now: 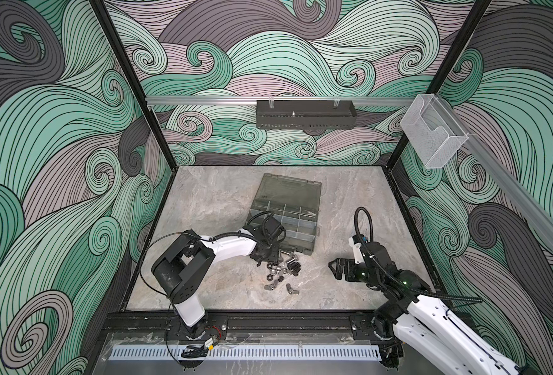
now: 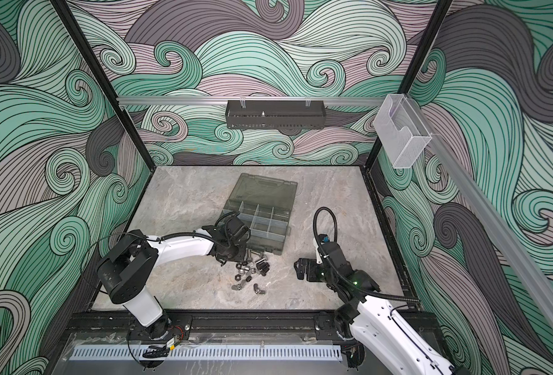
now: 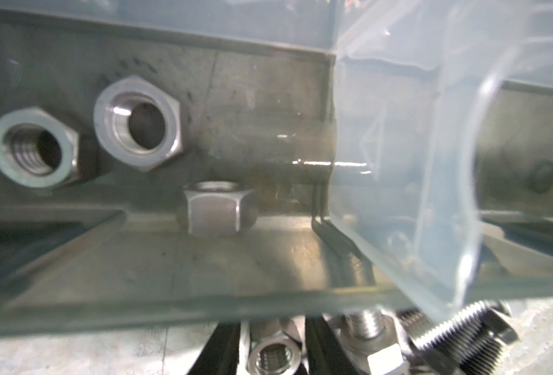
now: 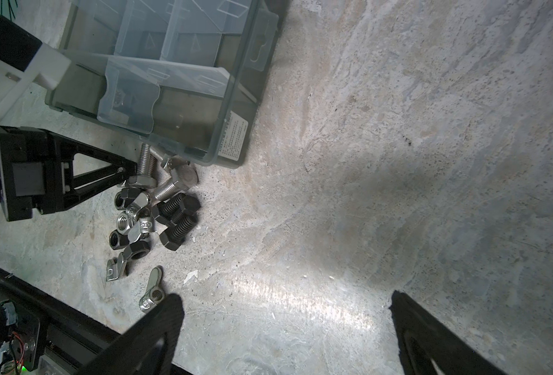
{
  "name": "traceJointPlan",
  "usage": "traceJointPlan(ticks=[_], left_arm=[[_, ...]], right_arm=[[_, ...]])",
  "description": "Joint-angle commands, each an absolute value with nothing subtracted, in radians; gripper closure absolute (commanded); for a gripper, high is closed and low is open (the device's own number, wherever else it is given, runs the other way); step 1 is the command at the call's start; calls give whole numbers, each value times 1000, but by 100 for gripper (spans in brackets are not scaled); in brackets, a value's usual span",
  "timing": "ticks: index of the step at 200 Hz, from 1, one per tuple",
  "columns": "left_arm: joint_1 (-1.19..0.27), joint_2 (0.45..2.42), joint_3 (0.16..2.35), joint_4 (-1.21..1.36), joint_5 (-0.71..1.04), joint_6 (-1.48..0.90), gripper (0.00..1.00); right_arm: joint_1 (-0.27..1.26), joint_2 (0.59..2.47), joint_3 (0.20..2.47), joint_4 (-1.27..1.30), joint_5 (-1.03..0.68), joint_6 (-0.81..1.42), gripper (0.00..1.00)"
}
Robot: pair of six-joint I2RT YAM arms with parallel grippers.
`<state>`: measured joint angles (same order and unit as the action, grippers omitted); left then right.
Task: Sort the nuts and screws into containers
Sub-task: 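Grasp a fourth silver hex nut with the left gripper, then lift the nut into the same compartment and open the left gripper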
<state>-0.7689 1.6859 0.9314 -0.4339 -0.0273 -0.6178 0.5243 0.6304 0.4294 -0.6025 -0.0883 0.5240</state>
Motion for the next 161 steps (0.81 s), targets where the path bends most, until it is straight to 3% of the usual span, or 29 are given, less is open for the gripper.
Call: traceJointPlan(ticks=[1,161], left_arm=[[-781,1664,914,-488,-58,-620,62],[-811,1622,963,-547,-101,-592,71]], right_arm=[[530,627,413,-609,-75,529,1],[531,628,413,-610,-81,532,1]])
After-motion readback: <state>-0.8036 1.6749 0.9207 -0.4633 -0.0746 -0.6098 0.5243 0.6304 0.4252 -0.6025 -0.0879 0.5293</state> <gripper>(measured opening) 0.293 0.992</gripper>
